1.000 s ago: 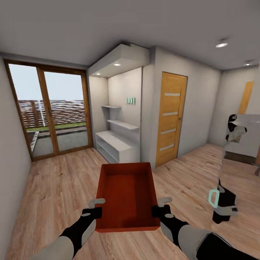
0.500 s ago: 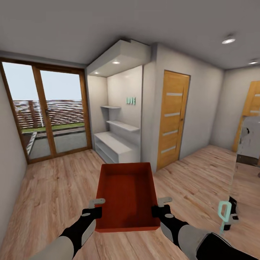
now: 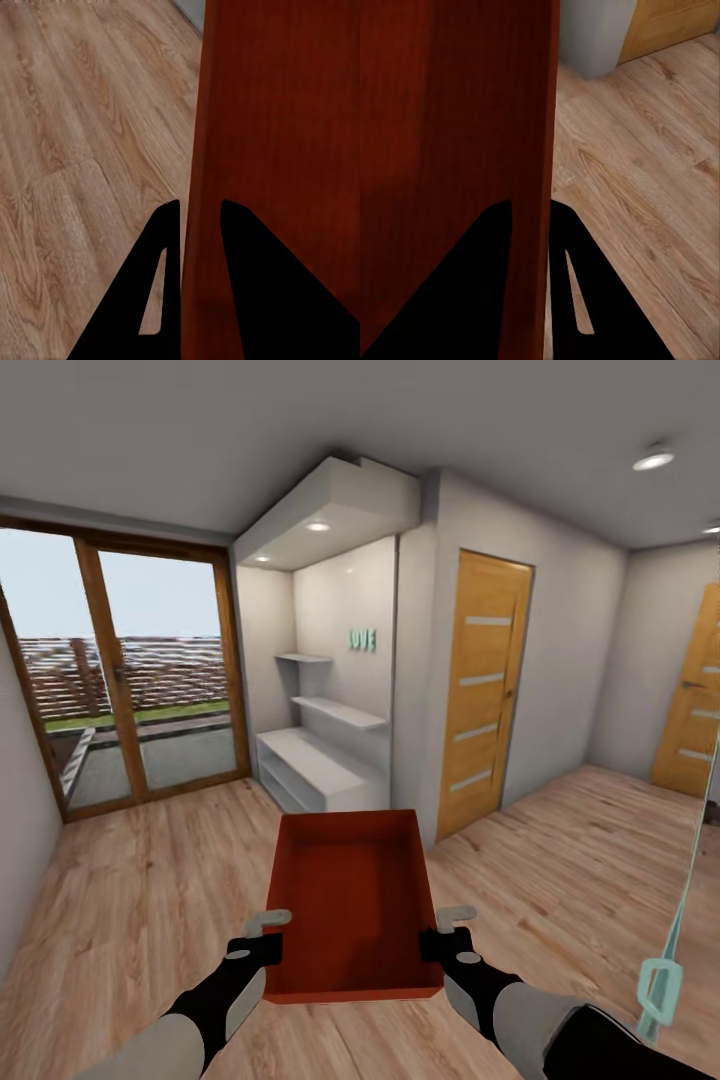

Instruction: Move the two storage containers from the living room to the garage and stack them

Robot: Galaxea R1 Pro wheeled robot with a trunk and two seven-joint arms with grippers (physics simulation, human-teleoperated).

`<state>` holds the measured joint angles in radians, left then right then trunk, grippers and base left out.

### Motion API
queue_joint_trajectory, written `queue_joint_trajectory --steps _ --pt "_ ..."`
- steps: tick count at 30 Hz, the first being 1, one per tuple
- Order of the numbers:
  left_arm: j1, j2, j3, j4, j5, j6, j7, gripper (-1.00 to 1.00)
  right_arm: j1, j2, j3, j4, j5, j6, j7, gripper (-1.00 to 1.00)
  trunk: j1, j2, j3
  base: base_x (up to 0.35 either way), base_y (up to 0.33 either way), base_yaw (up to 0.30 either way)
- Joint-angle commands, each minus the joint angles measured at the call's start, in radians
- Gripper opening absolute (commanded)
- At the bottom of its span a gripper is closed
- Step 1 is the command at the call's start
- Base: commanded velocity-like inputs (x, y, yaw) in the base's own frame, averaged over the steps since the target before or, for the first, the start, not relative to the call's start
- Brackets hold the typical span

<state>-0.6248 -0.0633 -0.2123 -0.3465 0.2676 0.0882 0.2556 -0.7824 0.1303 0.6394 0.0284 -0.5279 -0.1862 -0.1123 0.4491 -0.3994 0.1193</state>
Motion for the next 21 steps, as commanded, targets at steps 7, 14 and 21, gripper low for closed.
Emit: queue_joint_trajectory --steps 7,14,21 --pt "-0.001 0.000 0.027 -0.005 0.004 -0.024 0.050 -1.00 0.000 0.003 -0.032 0.002 0.002 -0.003 0.049 -1.00 0.001 -0.001 0.000 0.321 0.000 -0.213" --pt "-0.001 0.000 0.027 -0.005 0.004 -0.024 0.050 -1.00 0.000 0.003 -0.032 0.002 0.002 -0.003 0.051 -1.00 0.001 -0.001 0.000 0.321 0.000 -0.283" --pt "-0.001 0.006 0.027 -0.005 0.005 -0.024 0.050 -1.00 0.000 0.003 -0.032 0.002 0.002 -0.003 0.050 -1.00 0.001 -0.001 0.000 0.321 0.000 -0.230"
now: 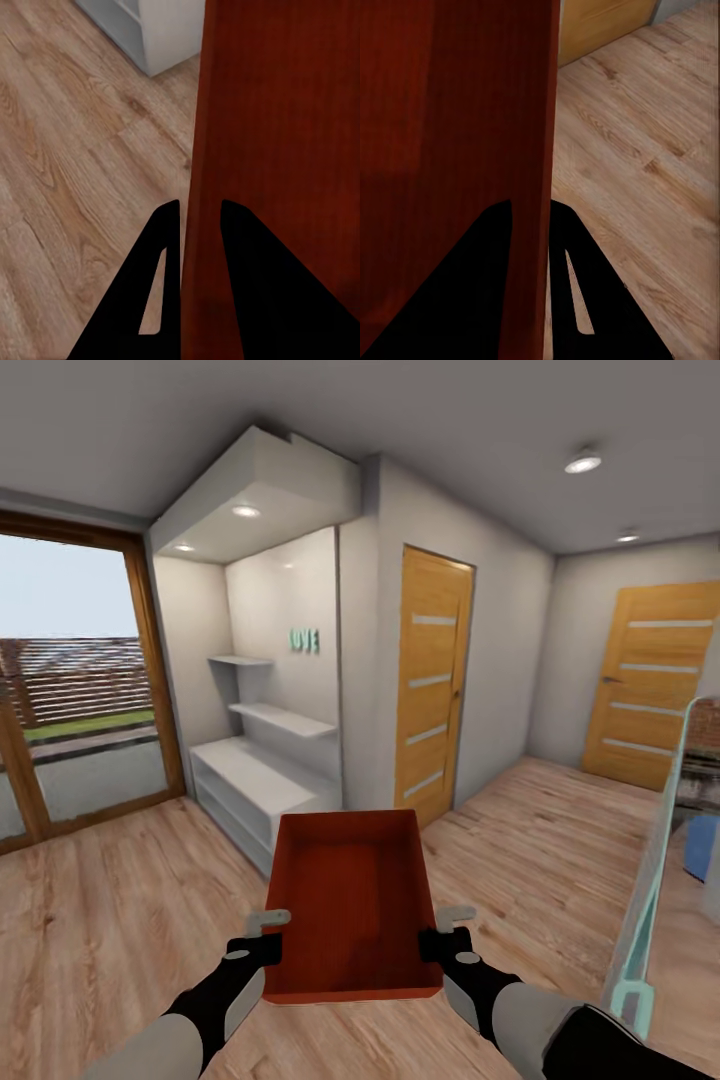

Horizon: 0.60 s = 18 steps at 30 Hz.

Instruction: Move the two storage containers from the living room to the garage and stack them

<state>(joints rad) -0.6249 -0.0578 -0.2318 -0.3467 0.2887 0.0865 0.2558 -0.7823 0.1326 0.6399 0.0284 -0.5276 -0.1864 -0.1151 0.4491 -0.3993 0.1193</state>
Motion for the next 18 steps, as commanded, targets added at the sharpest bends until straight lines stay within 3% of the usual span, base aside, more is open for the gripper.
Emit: queue_joint_trajectory --steps 1,10,18 --pt "-0.001 0.001 0.046 -0.005 -0.017 -0.022 0.049 -1.00 0.000 0.001 -0.032 0.002 0.001 -0.002 0.053 -1.00 0.001 -0.001 0.000 0.321 0.000 -0.071" --pt "-0.001 0.002 0.046 -0.005 -0.016 -0.021 0.049 -1.00 0.000 0.000 -0.032 0.002 0.001 -0.002 0.052 -1.00 0.001 -0.001 0.000 0.321 0.007 -0.015" --pt "-0.001 0.003 0.046 -0.005 -0.016 -0.021 0.049 -1.00 0.000 -0.001 -0.032 0.002 0.001 -0.002 0.053 -1.00 0.001 -0.001 0.000 0.321 0.111 0.000"
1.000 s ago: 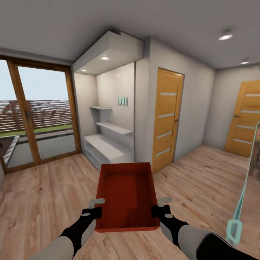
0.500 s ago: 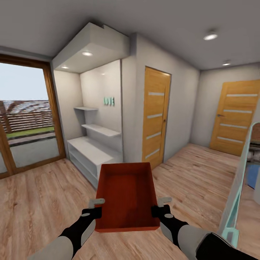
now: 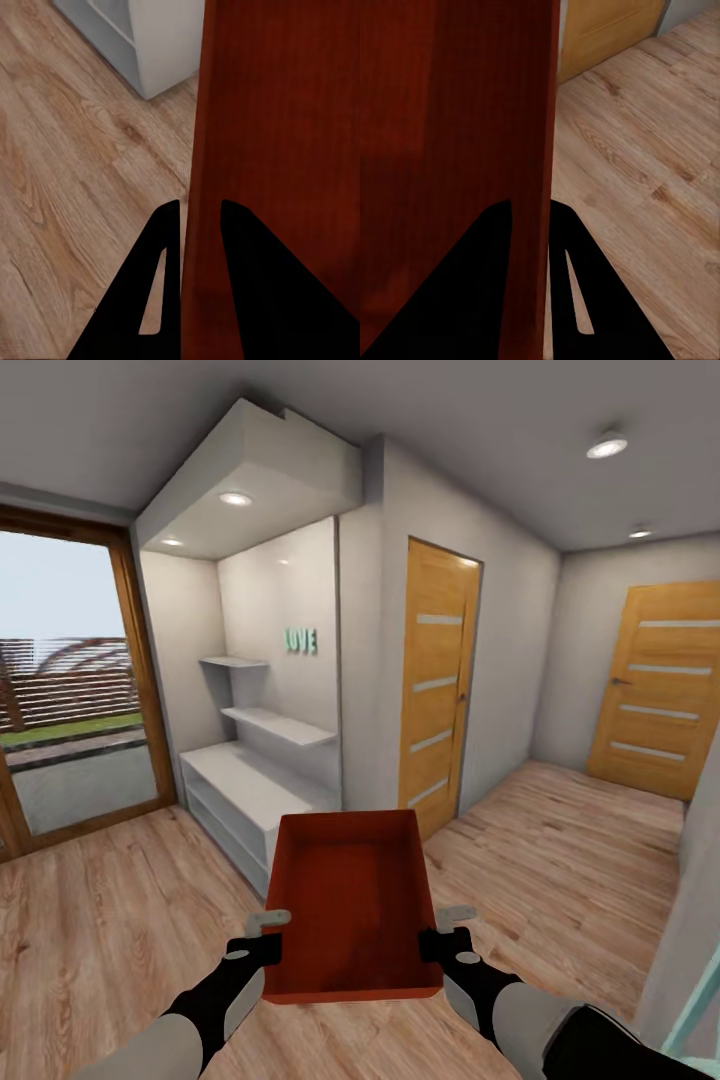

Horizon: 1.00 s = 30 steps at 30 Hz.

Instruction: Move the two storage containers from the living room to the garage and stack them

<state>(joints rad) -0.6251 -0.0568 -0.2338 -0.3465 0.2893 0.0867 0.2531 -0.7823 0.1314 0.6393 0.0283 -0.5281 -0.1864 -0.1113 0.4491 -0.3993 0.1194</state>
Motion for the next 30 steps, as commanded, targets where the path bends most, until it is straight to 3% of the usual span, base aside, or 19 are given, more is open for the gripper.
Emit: queue_joint_trajectory --steps 1,8,30 --pt "-0.001 0.002 0.048 -0.005 -0.016 -0.021 0.052 -1.00 0.000 0.001 -0.032 0.002 0.002 -0.002 0.050 -1.00 0.001 -0.001 0.000 0.321 0.150 0.000" --pt "-0.001 0.002 0.048 -0.005 -0.017 -0.021 0.052 -1.00 0.000 0.002 -0.032 0.002 0.000 -0.002 0.051 -1.00 0.001 -0.001 0.000 0.321 0.156 -0.070" --pt "-0.001 0.000 0.047 -0.006 -0.017 -0.021 0.052 -1.00 0.000 0.002 -0.032 0.002 0.000 -0.002 0.049 -1.00 0.001 -0.001 0.000 0.321 0.154 -0.241"
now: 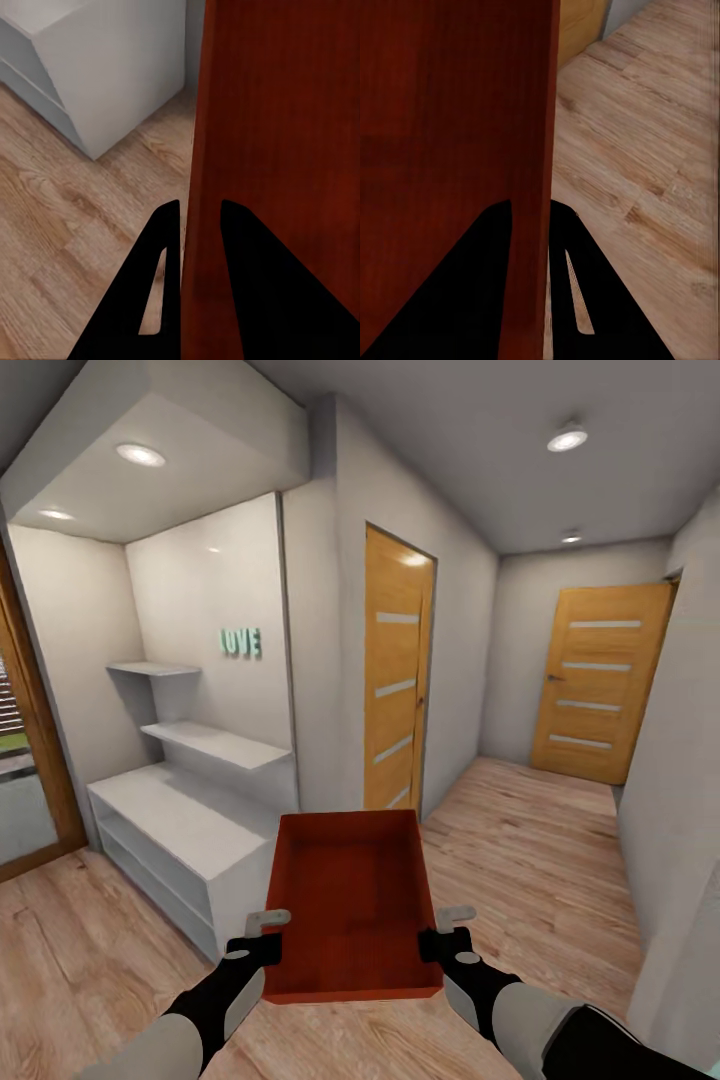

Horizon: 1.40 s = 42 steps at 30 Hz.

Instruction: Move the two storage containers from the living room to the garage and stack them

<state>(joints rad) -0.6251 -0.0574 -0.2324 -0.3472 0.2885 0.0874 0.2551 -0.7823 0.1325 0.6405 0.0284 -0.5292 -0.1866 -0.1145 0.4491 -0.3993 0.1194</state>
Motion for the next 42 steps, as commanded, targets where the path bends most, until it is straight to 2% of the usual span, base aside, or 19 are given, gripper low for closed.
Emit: queue_joint_trajectory --steps 1,9,42 --pt "-0.001 0.001 0.046 -0.005 -0.016 -0.022 0.050 -1.00 0.000 0.001 -0.033 0.002 0.001 -0.002 0.052 -1.00 0.001 -0.001 0.000 0.321 0.125 -0.246" --pt "-0.001 0.001 0.046 -0.006 -0.016 -0.023 0.050 -1.00 0.000 0.001 -0.033 0.002 0.001 -0.002 0.052 -1.00 0.001 -0.001 0.000 0.278 0.087 -0.245" --pt "-0.001 0.001 0.047 -0.008 -0.016 -0.024 0.050 -1.00 0.000 0.001 -0.033 0.002 0.001 -0.002 0.052 -1.00 0.001 -0.001 0.000 0.004 0.001 -0.245"
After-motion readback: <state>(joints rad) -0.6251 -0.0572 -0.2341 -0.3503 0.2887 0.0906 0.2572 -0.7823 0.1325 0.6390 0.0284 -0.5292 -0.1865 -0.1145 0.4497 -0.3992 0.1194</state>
